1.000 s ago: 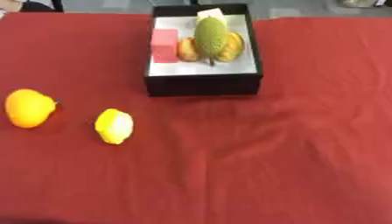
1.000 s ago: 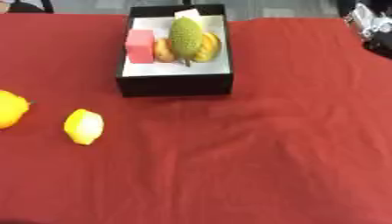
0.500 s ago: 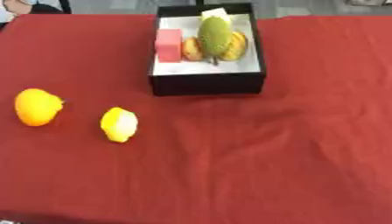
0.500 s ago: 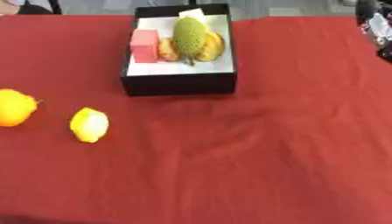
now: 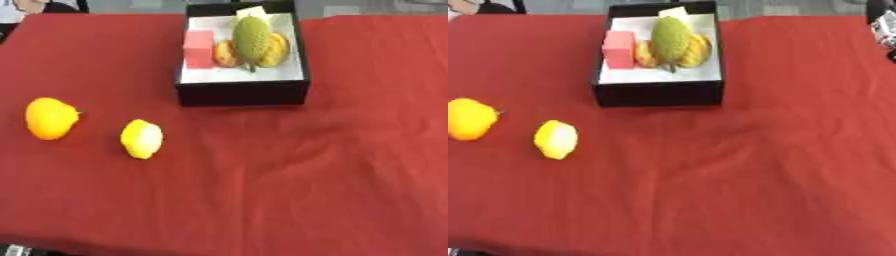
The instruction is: Pick up objects on the table and place them in the box.
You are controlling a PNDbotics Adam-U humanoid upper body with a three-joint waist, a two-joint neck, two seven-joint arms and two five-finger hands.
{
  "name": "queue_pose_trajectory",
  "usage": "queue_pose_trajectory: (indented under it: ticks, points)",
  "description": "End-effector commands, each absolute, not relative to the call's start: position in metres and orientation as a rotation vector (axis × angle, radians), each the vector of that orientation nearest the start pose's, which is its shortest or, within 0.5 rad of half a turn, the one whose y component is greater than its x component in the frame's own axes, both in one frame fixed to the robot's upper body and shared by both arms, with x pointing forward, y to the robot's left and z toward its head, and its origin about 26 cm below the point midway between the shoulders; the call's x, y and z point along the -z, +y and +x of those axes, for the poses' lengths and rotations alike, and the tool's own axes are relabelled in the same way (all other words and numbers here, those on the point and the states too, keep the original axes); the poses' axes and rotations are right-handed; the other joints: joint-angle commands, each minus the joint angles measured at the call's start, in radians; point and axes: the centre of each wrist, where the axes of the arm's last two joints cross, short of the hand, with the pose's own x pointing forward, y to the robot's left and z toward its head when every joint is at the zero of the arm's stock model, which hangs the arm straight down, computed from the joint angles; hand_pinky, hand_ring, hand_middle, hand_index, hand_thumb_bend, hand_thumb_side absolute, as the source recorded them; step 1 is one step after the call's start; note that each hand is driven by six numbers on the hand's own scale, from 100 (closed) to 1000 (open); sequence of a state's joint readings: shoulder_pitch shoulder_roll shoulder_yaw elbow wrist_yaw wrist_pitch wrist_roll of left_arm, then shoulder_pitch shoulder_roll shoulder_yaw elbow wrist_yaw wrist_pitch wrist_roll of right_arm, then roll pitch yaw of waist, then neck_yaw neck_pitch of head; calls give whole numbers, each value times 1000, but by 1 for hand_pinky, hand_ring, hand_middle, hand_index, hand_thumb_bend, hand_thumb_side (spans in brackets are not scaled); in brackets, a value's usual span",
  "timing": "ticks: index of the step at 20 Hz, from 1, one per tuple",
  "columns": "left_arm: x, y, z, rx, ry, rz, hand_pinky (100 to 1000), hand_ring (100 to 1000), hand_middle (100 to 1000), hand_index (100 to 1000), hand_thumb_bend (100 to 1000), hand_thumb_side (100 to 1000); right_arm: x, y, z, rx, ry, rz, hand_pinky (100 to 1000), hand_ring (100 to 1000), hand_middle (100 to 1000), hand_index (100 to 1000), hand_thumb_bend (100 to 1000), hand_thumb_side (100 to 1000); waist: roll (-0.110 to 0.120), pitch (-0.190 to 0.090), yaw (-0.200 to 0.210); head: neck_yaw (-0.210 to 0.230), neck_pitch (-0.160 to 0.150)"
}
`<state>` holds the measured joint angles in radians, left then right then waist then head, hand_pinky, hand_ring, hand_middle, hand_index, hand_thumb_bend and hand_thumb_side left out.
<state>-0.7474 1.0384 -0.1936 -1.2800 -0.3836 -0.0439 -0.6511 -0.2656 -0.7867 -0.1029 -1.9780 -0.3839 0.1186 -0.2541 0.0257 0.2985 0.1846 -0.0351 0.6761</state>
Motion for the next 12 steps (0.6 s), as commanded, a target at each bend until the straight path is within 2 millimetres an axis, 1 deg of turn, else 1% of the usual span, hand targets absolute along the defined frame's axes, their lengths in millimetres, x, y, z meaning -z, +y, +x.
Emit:
queue_pose_trajectory:
  ticks: [1,5,8,12]
  points:
    - [-308,431,388,1425,-1122,869,872,884,798,834,775,186,-270,-341,284,-237,-2171,-384,825,802,713,863,263,259,0,-27,-1,14,5]
    - [-295,429,400,1435,-1093,835,868,881,798,822,776,171,-269,-340,284,-231,-2162,-379,823,799,710,861,262,264,-1,-25,2,19,7]
    - [-283,430,406,1402,-1101,787,863,881,794,820,750,179,-269,-339,284,-229,-2155,-374,823,798,708,860,263,266,-3,-24,3,20,8]
    - [-273,429,411,1405,-1070,763,865,882,800,824,764,165,-269,-338,285,-229,-2155,-369,823,796,707,859,264,265,-6,-23,4,23,8]
